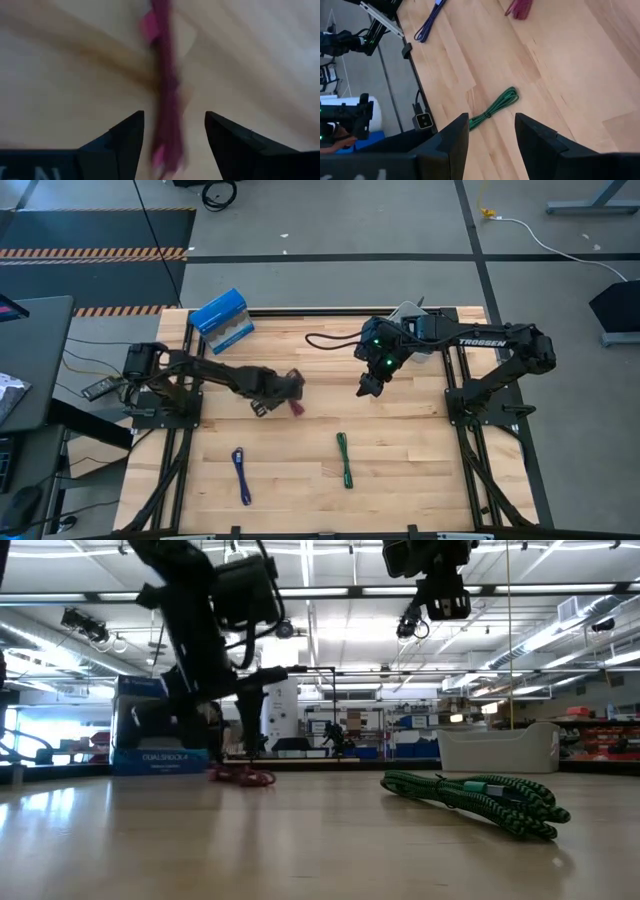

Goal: Pick and place USB-C Cables
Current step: Put the ziptied light red USB charger cable into the bin

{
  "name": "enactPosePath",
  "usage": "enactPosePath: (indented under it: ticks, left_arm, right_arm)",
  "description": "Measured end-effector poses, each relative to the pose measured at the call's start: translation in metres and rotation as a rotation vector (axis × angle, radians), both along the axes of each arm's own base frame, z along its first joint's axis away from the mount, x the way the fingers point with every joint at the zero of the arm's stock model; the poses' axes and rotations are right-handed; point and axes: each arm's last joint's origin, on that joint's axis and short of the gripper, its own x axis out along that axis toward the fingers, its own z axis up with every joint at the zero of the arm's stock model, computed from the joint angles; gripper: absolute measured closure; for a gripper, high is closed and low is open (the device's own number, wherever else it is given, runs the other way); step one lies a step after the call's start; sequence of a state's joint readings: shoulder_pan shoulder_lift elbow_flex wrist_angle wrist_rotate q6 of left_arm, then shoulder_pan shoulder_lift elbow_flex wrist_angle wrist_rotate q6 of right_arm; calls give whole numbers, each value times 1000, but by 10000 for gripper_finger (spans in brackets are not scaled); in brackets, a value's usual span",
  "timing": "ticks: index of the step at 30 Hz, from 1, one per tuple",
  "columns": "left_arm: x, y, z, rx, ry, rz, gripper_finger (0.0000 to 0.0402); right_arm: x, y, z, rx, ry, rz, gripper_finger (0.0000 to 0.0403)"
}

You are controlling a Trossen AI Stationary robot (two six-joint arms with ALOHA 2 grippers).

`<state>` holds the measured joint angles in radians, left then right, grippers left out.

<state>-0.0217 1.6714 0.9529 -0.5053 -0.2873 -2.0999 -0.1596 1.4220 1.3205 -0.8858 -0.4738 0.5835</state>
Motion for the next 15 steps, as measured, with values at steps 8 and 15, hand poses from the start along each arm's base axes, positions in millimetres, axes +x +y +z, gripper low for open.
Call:
enactPosePath:
  ticks: [8, 15]
  left_arm:
    - [1, 4, -22, -72, 150, -70, 185]
    - [26, 2, -14, -37, 41, -43, 185]
  right_arm:
    - [-3, 1, -2, 33, 31, 27, 237]
    - [-5, 2, -2, 39, 41, 46, 237]
